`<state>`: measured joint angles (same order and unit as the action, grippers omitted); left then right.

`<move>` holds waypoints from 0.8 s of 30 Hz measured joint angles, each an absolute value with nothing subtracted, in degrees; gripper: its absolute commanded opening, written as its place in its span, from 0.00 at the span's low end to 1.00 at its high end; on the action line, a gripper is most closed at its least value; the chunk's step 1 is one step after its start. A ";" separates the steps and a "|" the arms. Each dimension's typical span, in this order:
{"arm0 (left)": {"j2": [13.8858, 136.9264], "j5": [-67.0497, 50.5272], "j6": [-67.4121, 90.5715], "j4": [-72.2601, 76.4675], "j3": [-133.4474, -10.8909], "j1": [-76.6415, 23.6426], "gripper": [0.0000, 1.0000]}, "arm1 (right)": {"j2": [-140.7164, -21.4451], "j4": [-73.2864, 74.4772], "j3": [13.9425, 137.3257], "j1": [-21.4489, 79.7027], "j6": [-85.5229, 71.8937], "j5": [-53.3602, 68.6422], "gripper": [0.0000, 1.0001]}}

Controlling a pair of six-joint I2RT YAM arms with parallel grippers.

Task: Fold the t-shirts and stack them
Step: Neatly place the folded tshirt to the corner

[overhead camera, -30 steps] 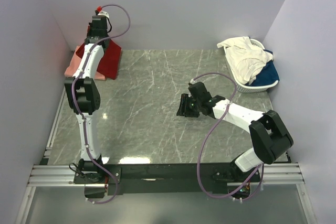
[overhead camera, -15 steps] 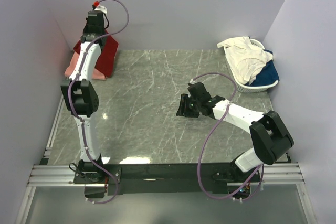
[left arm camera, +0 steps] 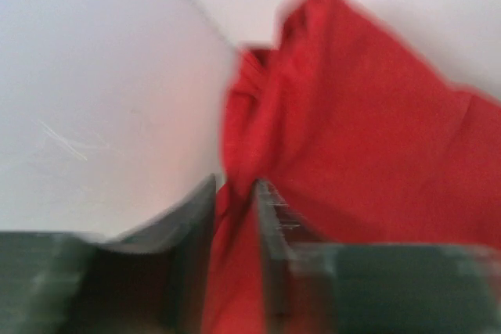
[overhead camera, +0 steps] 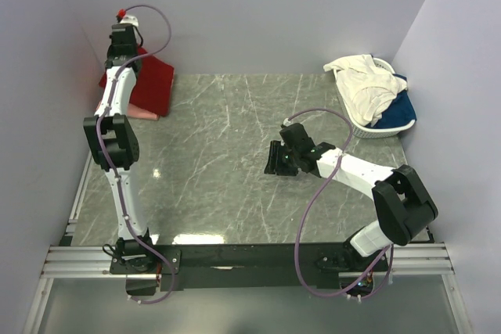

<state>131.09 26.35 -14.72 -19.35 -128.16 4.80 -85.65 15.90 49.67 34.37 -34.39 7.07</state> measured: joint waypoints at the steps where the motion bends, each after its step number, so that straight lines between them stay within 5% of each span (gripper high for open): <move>1: 131.70 26.41 -14.35 -18.68 -128.18 5.34 0.39 | -85.67 16.08 49.78 34.37 -34.39 7.03 0.55; 10: 132.20 28.27 -5.48 -15.64 -126.41 7.88 0.73 | -85.52 16.40 50.57 34.68 -33.56 6.79 0.65; 13: 127.13 26.72 -1.85 -14.04 -119.39 7.46 0.87 | -84.40 16.43 50.54 34.76 -33.54 6.50 0.68; 14: 125.56 26.17 -0.25 -13.61 -117.38 7.40 0.99 | -83.61 16.40 50.52 34.76 -33.54 6.33 0.69; 24: 105.51 17.41 16.64 -9.91 -95.07 3.49 1.00 | -74.50 16.05 49.15 34.76 -33.54 5.52 0.80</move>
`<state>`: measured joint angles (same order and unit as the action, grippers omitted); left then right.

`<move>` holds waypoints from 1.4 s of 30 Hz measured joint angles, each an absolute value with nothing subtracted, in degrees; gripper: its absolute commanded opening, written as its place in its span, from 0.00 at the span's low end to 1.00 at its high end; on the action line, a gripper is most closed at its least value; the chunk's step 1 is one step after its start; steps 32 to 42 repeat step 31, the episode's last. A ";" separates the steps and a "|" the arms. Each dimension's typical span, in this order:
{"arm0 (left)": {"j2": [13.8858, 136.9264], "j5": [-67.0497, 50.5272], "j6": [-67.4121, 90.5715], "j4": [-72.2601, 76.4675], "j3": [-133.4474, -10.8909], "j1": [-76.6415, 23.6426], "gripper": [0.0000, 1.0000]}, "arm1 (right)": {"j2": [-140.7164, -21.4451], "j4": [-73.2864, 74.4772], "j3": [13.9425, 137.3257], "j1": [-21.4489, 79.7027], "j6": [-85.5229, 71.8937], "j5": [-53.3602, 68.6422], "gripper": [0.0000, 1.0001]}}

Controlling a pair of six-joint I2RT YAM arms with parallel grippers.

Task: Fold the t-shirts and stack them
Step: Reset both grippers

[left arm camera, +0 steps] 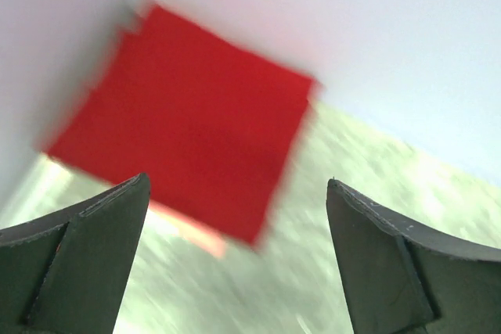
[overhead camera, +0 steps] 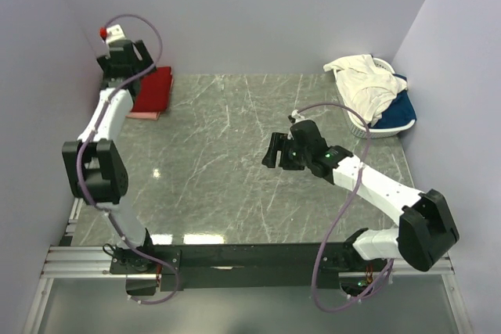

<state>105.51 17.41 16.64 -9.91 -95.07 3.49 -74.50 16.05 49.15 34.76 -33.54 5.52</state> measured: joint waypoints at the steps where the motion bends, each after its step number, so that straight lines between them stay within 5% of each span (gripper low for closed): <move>1: 102.72 16.69 18.68 -9.26 -91.05 2.44 1.00 | -73.82 16.23 48.97 34.76 -33.52 5.34 0.81; 7: 88.03 15.35 26.98 -7.07 -70.26 -8.75 0.99 | -68.58 17.15 48.25 34.76 -33.30 4.19 0.85; 22: 67.75 18.48 37.30 -7.68 -48.25 -43.05 0.99 | -56.64 20.43 45.04 34.74 -33.23 -1.34 0.85; 42: 65.76 15.77 40.64 -7.53 -44.88 -46.22 1.00 | -55.86 21.87 44.56 34.74 -33.82 -6.00 0.85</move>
